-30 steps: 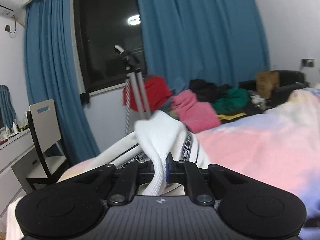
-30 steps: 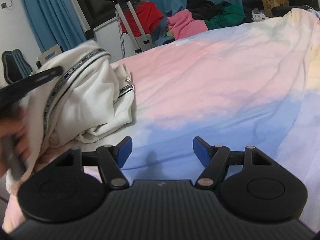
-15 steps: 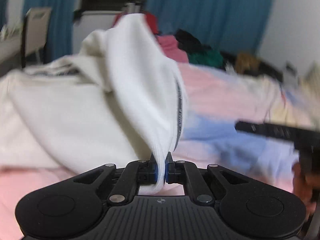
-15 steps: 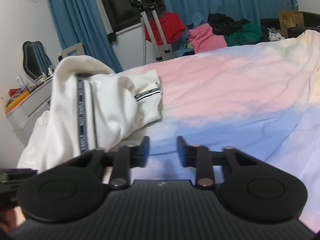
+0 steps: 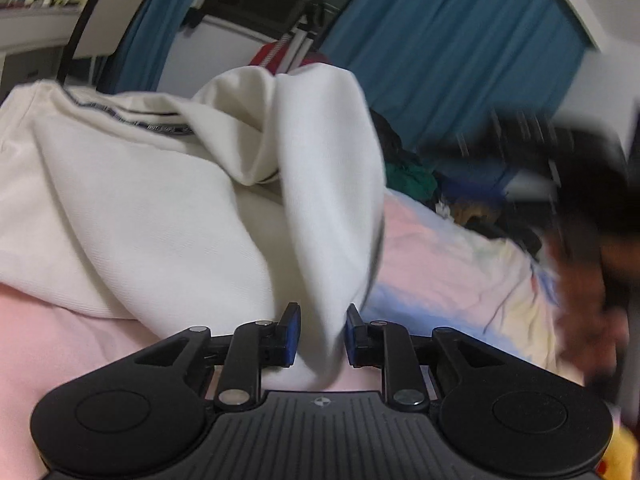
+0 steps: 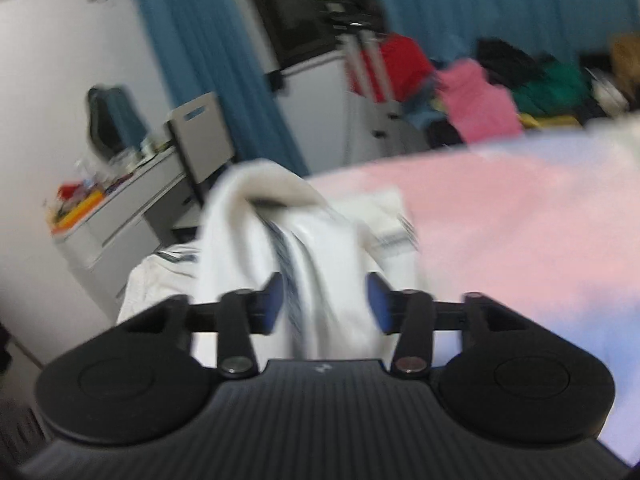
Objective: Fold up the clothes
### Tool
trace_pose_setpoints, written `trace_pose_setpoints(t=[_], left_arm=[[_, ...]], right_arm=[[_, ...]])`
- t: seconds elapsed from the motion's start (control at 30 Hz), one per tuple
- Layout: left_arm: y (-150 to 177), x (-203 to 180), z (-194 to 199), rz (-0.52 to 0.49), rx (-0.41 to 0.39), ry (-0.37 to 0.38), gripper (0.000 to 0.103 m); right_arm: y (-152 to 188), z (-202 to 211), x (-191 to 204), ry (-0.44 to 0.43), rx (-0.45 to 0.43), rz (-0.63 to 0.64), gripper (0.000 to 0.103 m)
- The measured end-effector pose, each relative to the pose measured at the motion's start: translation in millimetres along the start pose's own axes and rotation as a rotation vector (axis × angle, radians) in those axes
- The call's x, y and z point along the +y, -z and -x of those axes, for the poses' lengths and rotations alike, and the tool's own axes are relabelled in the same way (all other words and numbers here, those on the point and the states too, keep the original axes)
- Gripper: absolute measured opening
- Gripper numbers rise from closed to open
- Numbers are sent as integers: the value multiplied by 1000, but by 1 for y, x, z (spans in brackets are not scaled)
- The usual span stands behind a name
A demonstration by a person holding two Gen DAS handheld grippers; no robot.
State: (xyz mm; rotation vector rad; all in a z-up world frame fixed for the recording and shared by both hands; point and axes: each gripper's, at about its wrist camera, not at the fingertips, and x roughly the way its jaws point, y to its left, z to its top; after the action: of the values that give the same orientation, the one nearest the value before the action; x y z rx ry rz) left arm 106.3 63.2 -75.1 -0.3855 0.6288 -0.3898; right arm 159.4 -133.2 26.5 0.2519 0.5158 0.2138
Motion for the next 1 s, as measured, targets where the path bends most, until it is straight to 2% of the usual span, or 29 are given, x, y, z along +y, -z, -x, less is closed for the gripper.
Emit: trace_pose_setpoints(t=[0.07,0.2,0.33,0.43,0.53,0.63,0.7,0.73,0.77,0.83,1.0], left_arm=[[-6,5,-8,19,-1,7,23],[-4,12,-21,25,20,4,23],[-6,17,-35,15,34,16,22],[-8,23,-46,32,48,29,19],[-7,30,-52,49,60,45,16],[-8,34,-56,41,59,47,12],[-8,34,-56,33,57,48,10],[-7,34,-56,29,55,49,10],[-7,33,-57,24,53,50,9],[-6,33,-57,15,50,52,6],[-2,26,-48,-22,-2,75,6]], right_arm=[[-33,-27,27,8,9,124,56],[-86,-88,71,82,73,334,55],[-125,-156,84,62,212,330,55],[-133,-210,89,121,313,367,55],[-118,-254,94,219,412,449,55],[-102,-275,90,252,487,468,54],[-91,-283,86,261,532,468,37],[-86,-288,85,265,555,468,23],[-81,-290,82,268,566,460,16],[-81,-273,75,260,508,431,13],[-94,-207,53,323,280,380,11]])
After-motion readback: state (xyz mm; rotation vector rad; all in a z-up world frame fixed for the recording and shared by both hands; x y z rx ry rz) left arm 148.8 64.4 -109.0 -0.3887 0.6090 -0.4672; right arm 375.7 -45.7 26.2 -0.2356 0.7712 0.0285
